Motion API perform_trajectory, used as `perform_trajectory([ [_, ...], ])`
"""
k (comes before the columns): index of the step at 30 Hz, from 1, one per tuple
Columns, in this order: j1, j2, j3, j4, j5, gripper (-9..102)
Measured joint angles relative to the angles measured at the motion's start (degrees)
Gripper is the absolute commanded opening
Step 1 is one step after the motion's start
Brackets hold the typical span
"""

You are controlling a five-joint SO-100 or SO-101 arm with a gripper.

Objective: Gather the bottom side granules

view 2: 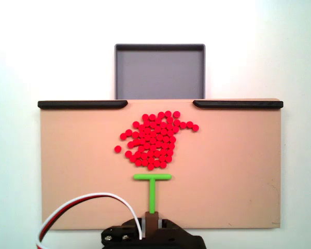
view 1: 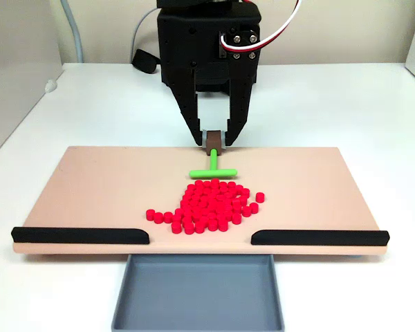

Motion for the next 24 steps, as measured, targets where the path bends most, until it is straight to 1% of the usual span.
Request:
perform_trajectory([
  [24, 0.35, -1.41, -0.18, 0.0, -0.53, 0],
])
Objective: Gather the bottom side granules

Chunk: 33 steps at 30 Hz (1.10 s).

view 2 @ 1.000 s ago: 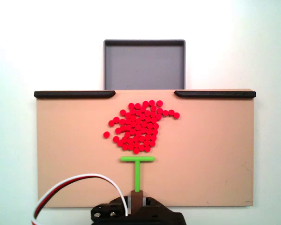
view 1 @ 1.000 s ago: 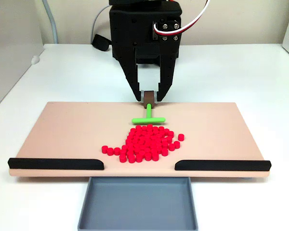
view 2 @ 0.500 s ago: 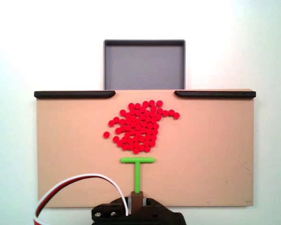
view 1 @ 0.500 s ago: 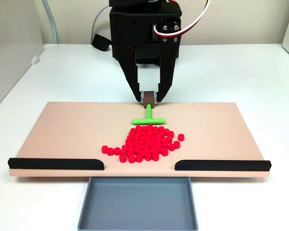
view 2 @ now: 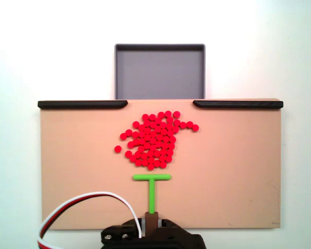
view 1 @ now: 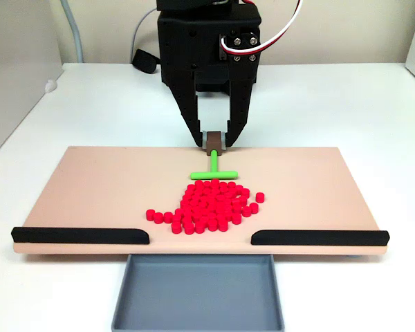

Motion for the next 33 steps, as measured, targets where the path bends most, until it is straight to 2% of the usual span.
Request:
perform_trajectory([
  [33, 0.53, -2.02, -0.7, -0.62, -0.62, 0],
])
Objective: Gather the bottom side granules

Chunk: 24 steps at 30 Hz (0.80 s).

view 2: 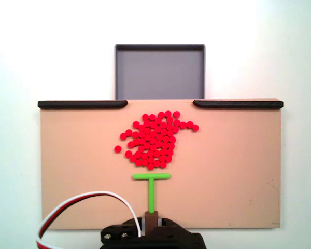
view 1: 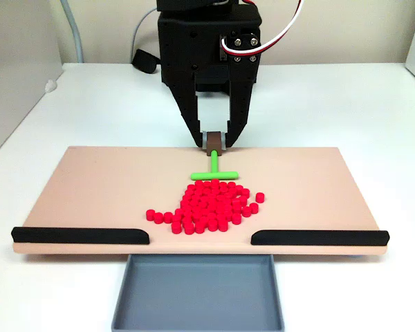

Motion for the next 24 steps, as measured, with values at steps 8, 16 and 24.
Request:
perform_trajectory([
  [8, 0.0, -1.23, -1.32, -0.53, 0.0, 0],
  [16, 0.0, -2.99, -3.16, -0.53, 0.0, 0],
  [24, 0.26, -4.48, -4.83, -0.53, 0.0, 0],
])
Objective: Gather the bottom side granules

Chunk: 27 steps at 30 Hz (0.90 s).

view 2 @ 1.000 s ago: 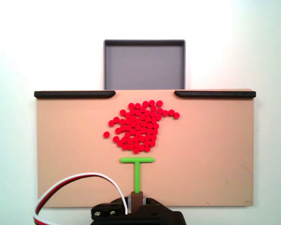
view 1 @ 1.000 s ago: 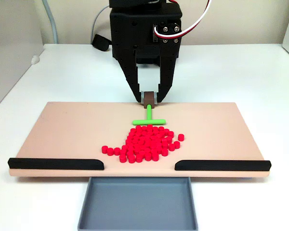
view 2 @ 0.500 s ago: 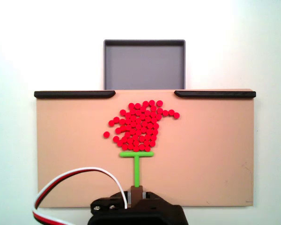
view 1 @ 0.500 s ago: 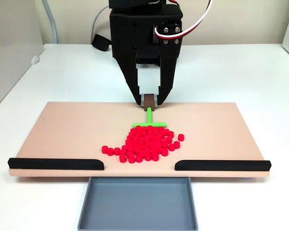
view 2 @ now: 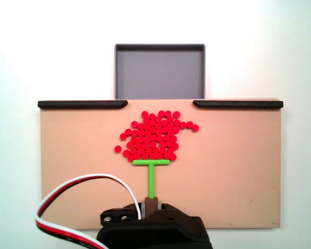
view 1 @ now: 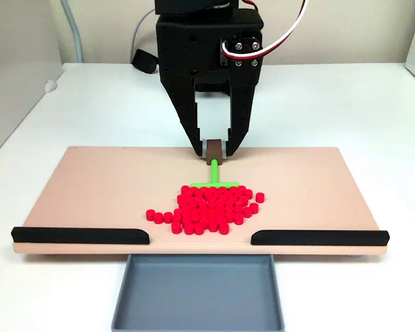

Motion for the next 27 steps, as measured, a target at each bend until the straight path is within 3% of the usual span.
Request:
perform_trajectory([
  [27, 0.35, -4.22, -4.66, 0.0, 0.18, 0],
])
